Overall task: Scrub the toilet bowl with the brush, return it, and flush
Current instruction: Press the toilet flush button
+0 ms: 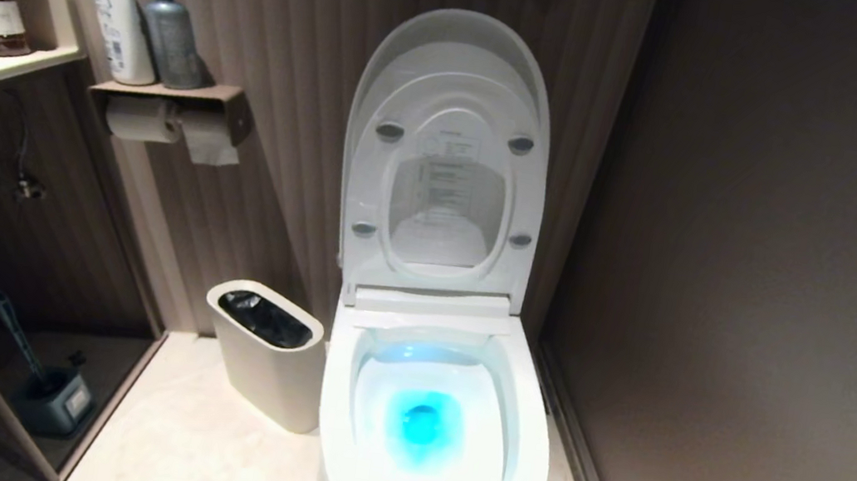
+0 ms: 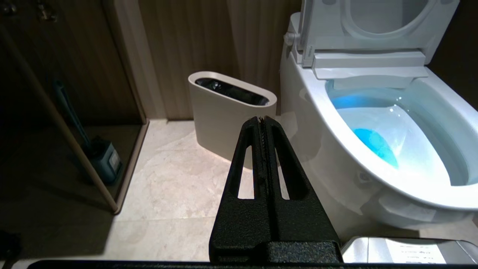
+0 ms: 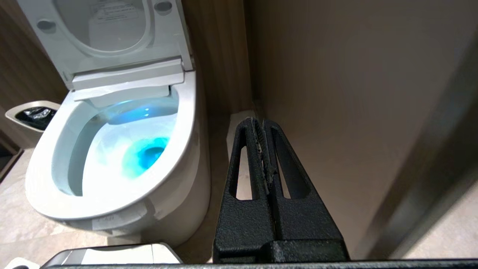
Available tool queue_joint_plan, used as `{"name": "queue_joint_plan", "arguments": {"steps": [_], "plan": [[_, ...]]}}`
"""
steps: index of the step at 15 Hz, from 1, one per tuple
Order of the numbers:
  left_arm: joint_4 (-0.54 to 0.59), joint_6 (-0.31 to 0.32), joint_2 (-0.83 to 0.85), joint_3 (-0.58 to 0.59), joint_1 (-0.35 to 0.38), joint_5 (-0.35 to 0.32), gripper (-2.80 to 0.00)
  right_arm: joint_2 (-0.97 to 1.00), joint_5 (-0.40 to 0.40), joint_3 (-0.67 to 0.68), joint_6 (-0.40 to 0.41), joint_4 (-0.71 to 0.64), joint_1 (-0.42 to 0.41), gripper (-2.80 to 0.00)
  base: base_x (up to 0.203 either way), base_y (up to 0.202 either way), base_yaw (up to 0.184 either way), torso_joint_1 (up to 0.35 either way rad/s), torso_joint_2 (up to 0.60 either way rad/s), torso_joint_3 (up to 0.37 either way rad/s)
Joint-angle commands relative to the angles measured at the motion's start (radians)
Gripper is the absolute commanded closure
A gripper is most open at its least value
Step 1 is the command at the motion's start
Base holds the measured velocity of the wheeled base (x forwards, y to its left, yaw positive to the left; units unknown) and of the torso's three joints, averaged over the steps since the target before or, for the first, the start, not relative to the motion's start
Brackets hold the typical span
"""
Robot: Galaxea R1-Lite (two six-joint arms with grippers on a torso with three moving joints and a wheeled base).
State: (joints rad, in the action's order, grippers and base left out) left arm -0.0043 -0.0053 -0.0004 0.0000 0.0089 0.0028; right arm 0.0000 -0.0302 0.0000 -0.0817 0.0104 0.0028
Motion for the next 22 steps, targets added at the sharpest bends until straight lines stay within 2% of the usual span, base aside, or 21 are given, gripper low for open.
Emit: {"name": "queue_joint_plan", "arguments": {"steps": [1, 2, 22], "plan": [[0.0, 0.001, 0.002, 0.0, 0.0, 0.0, 0.0, 0.0, 0.0, 0.0, -0.001, 0.0, 0.0, 0.0, 0.197, 0.0, 0.0, 0.004, 0.0, 0.0], [0.0, 0.001, 0.002, 0.0, 0.0, 0.0, 0.0, 0.0, 0.0, 0.0, -0.001, 0.0, 0.0, 0.0, 0.188, 0.0, 0.0, 0.006, 0.0, 0.002], [0.0, -0.002, 0.001, 0.0, 0.0, 0.0, 0.0, 0.0, 0.0, 0.0, 0.008, -0.001, 0.0, 0.0, 0.0, 0.0, 0.0, 0.0, 0.0, 0.0]]}}
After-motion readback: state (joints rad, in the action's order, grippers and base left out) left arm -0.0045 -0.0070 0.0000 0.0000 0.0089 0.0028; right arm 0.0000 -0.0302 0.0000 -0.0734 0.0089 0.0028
